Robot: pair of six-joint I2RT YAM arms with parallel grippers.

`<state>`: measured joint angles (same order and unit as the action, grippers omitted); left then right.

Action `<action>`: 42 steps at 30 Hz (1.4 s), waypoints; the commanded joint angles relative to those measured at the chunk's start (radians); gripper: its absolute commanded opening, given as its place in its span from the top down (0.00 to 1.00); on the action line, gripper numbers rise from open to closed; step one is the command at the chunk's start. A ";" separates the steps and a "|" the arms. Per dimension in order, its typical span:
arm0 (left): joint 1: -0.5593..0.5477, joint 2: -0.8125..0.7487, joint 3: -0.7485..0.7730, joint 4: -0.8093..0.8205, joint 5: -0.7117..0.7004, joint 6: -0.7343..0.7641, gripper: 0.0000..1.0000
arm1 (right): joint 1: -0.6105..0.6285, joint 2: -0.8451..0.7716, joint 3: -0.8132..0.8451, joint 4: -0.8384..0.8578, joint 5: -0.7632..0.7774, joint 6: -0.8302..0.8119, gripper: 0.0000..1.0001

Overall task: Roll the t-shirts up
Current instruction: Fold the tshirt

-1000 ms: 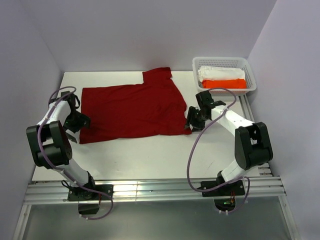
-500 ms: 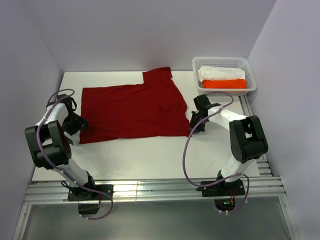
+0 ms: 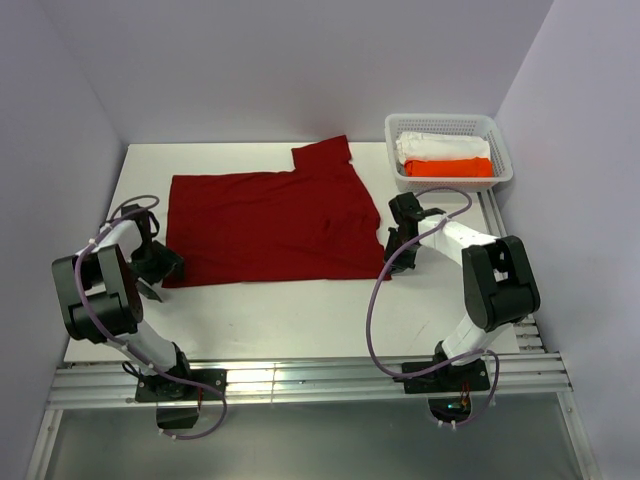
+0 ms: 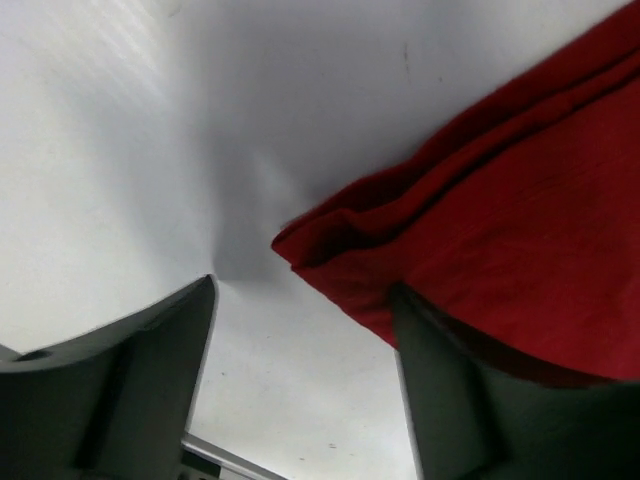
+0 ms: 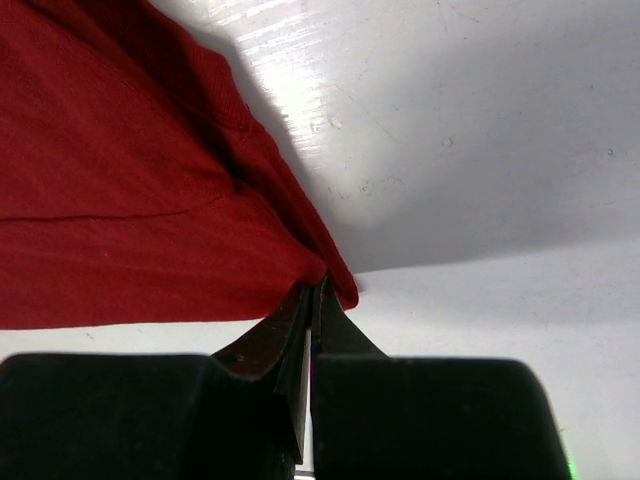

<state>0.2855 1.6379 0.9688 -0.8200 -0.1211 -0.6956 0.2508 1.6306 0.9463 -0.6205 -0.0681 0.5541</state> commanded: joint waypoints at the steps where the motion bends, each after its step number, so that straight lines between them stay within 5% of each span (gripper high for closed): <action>1: 0.001 -0.032 -0.012 0.059 0.038 -0.007 0.27 | -0.002 -0.037 0.028 -0.032 0.034 0.004 1.00; 6: 0.003 0.043 0.028 0.090 -0.009 -0.036 0.74 | -0.002 -0.040 0.031 -0.036 0.019 0.007 1.00; 7: 0.001 0.056 0.039 0.087 -0.026 -0.038 0.99 | -0.002 -0.040 0.032 -0.041 0.019 0.009 1.00; 8: 0.001 0.075 0.065 0.081 -0.057 -0.038 0.99 | -0.002 -0.043 0.031 -0.047 0.019 0.009 1.00; 15: 0.004 0.091 0.104 0.027 -0.147 0.010 1.00 | -0.002 -0.075 0.016 -0.116 0.028 0.010 1.00; 31: 0.006 -0.088 -0.011 -0.102 -0.045 0.042 0.99 | 0.013 -0.164 -0.073 -0.396 -0.016 0.033 1.00; 33: 0.004 -0.105 -0.028 -0.108 -0.020 0.044 0.87 | 0.015 -0.184 -0.116 -0.406 -0.035 0.041 0.99; 36: 0.006 -0.145 -0.030 -0.142 -0.017 0.045 0.52 | 0.016 -0.244 -0.138 -0.427 -0.047 0.053 0.88; 38: 0.006 -0.176 -0.004 -0.191 -0.025 0.045 0.41 | 0.016 -0.267 -0.120 -0.470 -0.027 0.046 0.82; 40: 0.006 -0.220 0.016 -0.229 -0.022 0.035 0.35 | 0.016 -0.278 -0.066 -0.528 0.005 0.046 0.60; 41: 0.004 -0.233 0.025 -0.234 -0.019 0.030 0.32 | 0.016 -0.278 -0.043 -0.542 0.011 0.041 0.39; 42: 0.004 -0.243 0.051 -0.238 -0.012 0.030 0.31 | 0.016 -0.276 0.016 -0.564 0.037 0.040 0.32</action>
<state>0.2867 1.4616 0.9474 -0.9974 -0.1371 -0.6662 0.2623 1.3781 0.8524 -1.0878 -0.0956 0.6029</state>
